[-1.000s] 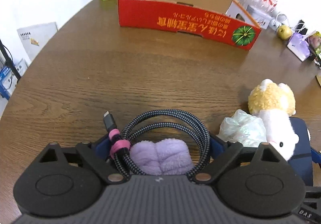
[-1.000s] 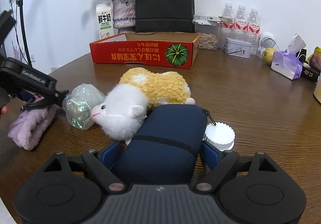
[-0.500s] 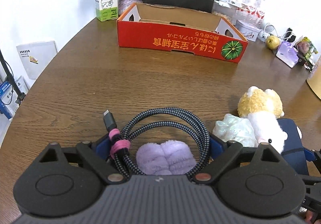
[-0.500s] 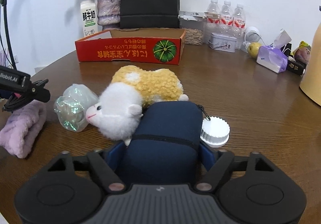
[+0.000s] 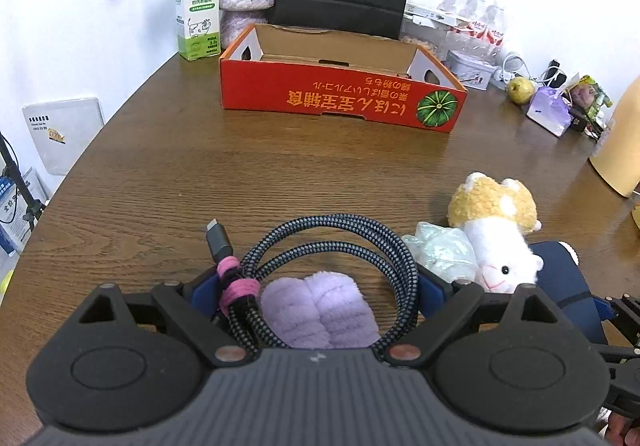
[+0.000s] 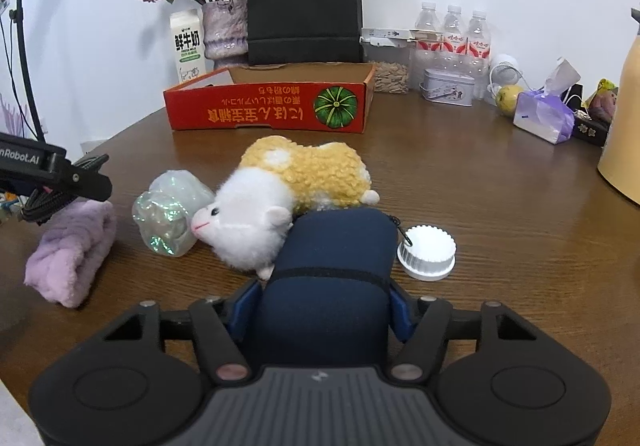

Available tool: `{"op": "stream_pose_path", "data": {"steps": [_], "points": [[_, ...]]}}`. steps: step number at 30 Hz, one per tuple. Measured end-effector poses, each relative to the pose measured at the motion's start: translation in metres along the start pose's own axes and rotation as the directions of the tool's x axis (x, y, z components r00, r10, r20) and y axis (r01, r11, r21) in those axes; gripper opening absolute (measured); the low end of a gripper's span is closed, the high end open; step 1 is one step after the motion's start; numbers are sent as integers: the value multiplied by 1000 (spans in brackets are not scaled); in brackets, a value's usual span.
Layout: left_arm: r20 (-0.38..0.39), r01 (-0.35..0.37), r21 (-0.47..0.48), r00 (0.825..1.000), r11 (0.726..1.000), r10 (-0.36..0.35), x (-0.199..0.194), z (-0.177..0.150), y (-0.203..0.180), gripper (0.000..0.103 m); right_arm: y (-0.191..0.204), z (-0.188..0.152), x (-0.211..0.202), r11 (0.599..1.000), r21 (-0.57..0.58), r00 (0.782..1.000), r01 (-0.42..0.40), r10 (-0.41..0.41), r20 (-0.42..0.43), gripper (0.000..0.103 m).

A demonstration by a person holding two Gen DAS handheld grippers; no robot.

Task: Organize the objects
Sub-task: 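Lift the cable and cloth with the left gripper while the right lifts the navy pouch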

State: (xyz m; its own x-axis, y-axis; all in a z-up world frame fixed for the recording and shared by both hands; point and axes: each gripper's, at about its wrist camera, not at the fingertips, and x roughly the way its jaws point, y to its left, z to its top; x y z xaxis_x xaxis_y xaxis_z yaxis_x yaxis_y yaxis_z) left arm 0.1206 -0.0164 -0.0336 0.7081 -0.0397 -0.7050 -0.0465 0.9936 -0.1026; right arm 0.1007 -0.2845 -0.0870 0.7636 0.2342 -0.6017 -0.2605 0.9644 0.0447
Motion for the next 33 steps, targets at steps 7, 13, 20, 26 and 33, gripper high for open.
{"op": "stream_pose_path", "data": {"steps": [7, 13, 20, 26, 33], "points": [[19, -1, -2, 1000, 1000, 2, -13, -2, 1, 93, -3, 3, -17, 1000, 29, 998, 1, -2, 58, 62], [38, -1, 1, 999, 1000, 1, -25, -3, 0, 93, -6, 6, -29, 999, 54, 995, -9, 3, 99, 62], [62, 0, 11, 998, 1000, -1, -36, 1, -3, 93, -1, 14, -39, 998, 59, 990, -23, 15, 143, 62], [87, 11, 26, 996, 1000, -13, -44, 11, -8, 93, 6, 28, -43, 998, 54, 985, -36, 27, 172, 62], [102, 16, 46, 995, 999, -21, -44, 25, -15, 93, 12, 47, -41, 997, 50, 979, -52, 41, 200, 62]]}}
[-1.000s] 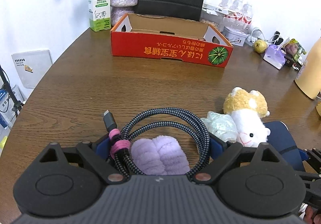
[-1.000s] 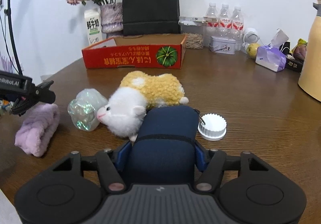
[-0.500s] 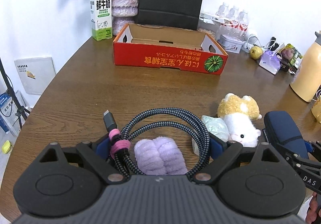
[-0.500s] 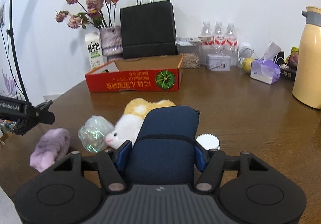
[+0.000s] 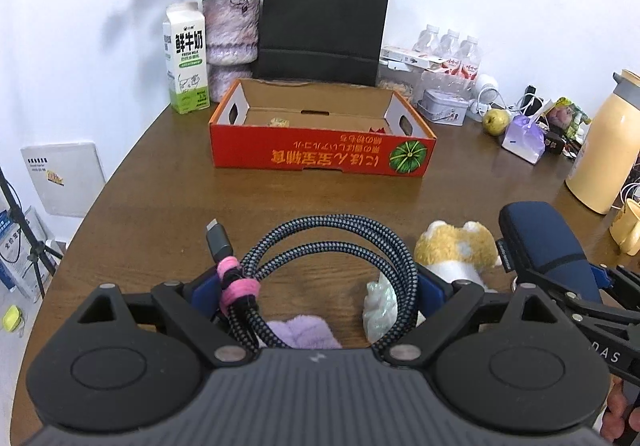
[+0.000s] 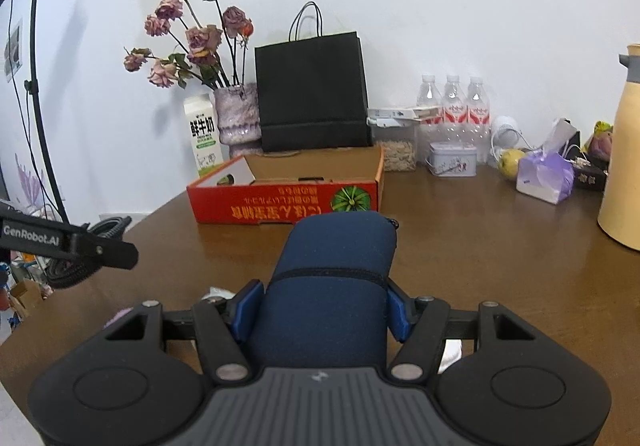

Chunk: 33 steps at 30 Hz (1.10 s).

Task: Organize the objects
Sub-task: 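Lift the cable and cloth with the left gripper while the right lifts the navy pouch, then carry the cable and cloth into the box while the right carries the navy pouch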

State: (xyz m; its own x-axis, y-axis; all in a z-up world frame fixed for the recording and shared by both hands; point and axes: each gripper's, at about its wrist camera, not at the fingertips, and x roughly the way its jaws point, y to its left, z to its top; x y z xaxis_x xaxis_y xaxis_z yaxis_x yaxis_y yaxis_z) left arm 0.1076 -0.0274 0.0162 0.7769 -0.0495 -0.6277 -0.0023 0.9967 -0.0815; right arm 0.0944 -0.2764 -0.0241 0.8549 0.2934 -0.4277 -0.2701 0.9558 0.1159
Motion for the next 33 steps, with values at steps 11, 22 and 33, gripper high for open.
{"op": "stream_pose_path", "data": {"steps": [11, 22, 33], "points": [[12, -10, -8, 1000, 1000, 10, 7, 29, 3, 93, 9, 32, 19, 999, -2, 999, -34, 34, 20, 62], [11, -15, -18, 1000, 1000, 15, 20, 58, 9, 93, 12, 60, 47, 998, -2, 998, -59, 59, 20, 62], [17, -26, -33, 1000, 999, 26, 39, 87, 13, 93, 14, 87, 79, 997, -10, 997, -79, 79, 10, 62]]}}
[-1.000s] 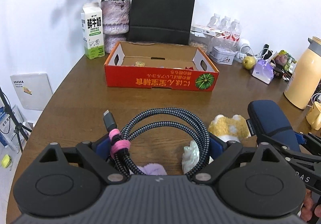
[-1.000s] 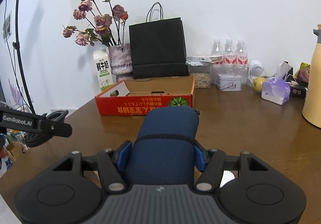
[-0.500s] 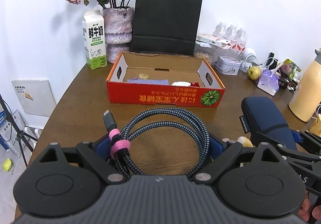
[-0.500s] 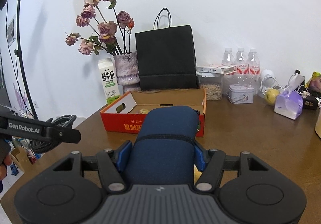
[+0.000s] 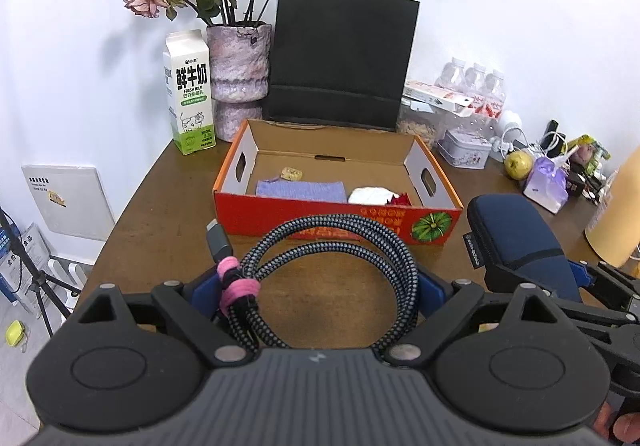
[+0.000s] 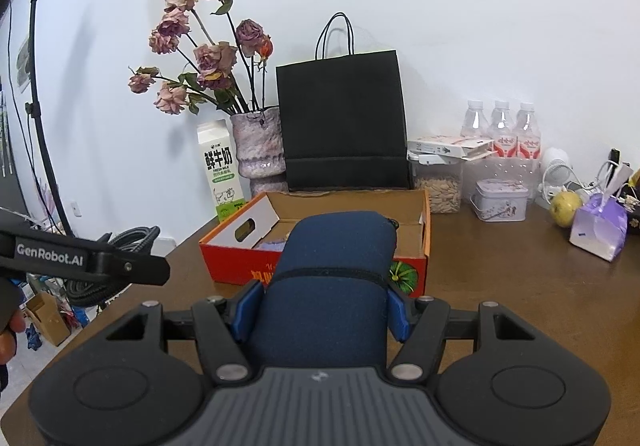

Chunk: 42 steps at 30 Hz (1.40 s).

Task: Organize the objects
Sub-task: 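Carry the cable and cloth into the box while the right carries the navy pouch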

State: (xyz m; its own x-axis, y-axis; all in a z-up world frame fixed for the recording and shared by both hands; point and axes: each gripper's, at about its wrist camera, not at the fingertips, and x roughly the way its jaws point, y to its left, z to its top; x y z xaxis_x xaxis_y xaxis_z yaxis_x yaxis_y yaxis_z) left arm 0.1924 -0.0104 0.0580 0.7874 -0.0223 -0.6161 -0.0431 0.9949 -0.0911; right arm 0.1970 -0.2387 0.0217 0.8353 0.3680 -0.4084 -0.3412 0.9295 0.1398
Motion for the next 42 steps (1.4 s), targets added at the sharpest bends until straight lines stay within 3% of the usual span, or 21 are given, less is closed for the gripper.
{"op": "stream_pose_path", "data": {"steps": [42], "points": [[27, -48, -4, 999, 999, 48, 86, 87, -8, 93, -14, 58, 124, 1000, 23, 999, -7, 8, -39, 62]]}}
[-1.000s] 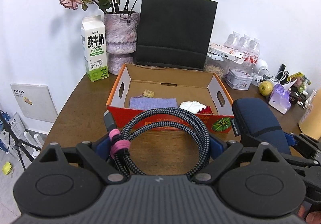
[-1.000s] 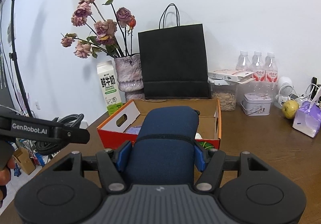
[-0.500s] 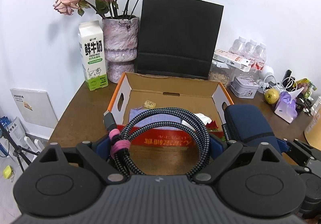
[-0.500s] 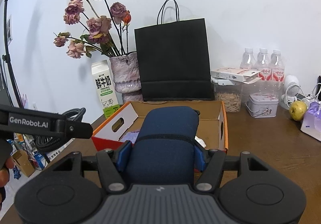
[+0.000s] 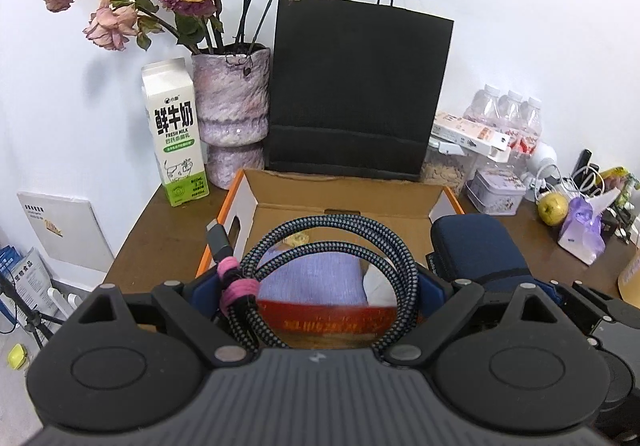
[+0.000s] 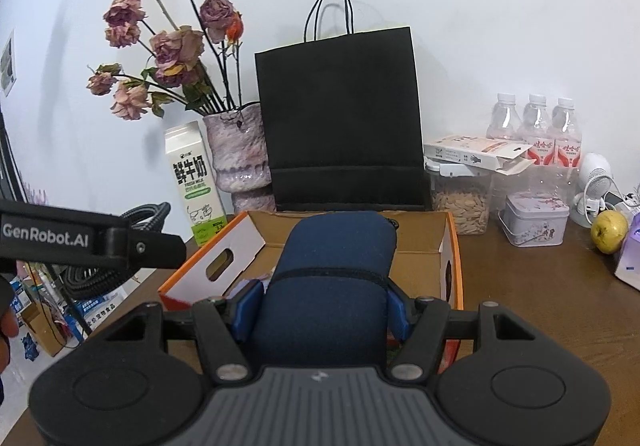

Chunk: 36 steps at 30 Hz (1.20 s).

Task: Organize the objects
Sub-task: 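Carry the cable and cloth into the box while the right carries the navy pouch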

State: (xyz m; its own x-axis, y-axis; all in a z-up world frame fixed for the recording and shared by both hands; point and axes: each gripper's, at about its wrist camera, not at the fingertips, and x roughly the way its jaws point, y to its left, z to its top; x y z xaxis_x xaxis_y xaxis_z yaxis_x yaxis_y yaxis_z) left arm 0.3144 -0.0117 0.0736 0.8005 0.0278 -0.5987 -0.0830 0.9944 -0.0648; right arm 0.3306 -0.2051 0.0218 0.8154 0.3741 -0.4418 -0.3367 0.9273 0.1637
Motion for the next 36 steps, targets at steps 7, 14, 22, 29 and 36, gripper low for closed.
{"op": "stream_pose_path", "data": {"steps": [7, 14, 22, 29, 36], "points": [[-2, 4, -23, 1000, 1000, -4, 25, 14, 1, 93, -6, 14, 27, 1000, 1, 1000, 8, -8, -11, 62], [-30, -7, -42, 1000, 999, 6, 60, 25, 7, 93, -10, 25, 57, 1000, -4, 999, 14, -15, -36, 62], [-63, -48, -77, 997, 996, 43, 100, 30, 22, 93, -15, 32, 95, 1000, -18, 997, 22, -23, -76, 62], [-100, -91, -110, 992, 990, 80, 131, 26, 37, 93, -18, 29, 121, 1000, -24, 994, 18, -20, -106, 62], [-109, -109, -112, 989, 988, 96, 150, 23, 42, 93, -21, 24, 140, 999, -44, 990, 30, -35, -136, 62]]}}
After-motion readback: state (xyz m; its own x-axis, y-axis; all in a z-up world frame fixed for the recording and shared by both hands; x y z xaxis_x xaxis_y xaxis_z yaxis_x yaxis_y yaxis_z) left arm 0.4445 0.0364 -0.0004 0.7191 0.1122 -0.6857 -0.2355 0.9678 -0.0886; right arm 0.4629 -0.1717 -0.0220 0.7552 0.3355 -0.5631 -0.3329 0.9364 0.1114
